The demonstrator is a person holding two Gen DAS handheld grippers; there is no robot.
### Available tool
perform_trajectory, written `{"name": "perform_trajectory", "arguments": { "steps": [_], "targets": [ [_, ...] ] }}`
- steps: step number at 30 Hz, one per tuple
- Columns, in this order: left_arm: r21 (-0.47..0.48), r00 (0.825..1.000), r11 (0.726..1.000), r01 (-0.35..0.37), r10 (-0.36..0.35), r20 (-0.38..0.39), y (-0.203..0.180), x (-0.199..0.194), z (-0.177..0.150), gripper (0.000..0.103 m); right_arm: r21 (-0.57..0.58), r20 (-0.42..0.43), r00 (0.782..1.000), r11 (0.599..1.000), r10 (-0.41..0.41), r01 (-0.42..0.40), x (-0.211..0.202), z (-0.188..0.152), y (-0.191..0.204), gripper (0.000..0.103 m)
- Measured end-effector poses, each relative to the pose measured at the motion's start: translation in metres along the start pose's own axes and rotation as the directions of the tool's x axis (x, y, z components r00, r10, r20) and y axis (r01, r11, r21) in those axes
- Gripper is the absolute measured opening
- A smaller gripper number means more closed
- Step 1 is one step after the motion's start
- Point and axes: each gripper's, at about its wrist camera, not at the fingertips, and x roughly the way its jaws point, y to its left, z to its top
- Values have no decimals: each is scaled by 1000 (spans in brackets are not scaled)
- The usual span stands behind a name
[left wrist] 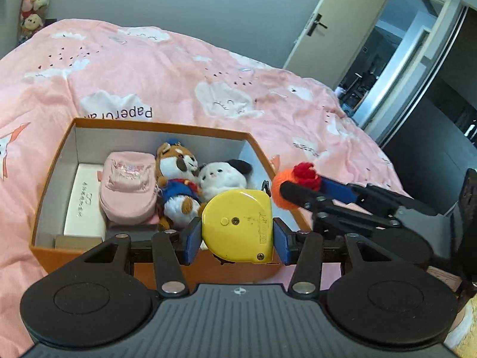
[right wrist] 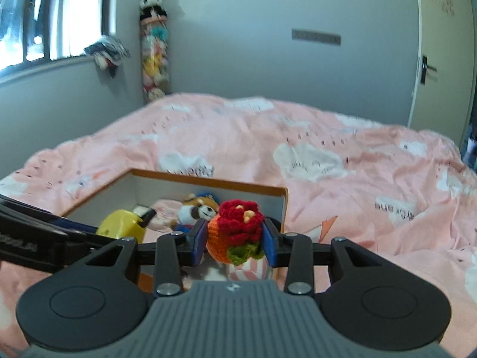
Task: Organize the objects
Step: 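Carry the tape measure and crochet fruit over the orange box with both grippers, then lower the tape measure and crochet fruit into the box and open both grippers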
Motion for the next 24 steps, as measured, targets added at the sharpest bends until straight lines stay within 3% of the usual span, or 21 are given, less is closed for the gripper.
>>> {"name": "perform_trajectory", "arguments": {
  "steps": [4, 7, 14, 24],
  "targets": [
    [-4, 1000, 1000, -15, 15, -24, 4, 22, 5, 56, -2, -79, 997, 1000, -13, 12, 23, -7, -3, 41],
    [-2, 998, 999, -35, 35, -57, 6, 37, 8, 56, -22, -93, 994, 998, -55, 53, 31, -15, -4, 42],
    [-24, 988, 996, -82, 78, -134, 15, 65, 8, 56, -67, -46, 997, 996, -62, 59, 31, -22, -3, 42],
    [-9, 971, 993, -116, 111, -213, 16, 79, 4, 56, 74, 39, 992, 990, -120, 117, 14, -33, -19, 46]
  ]
}}
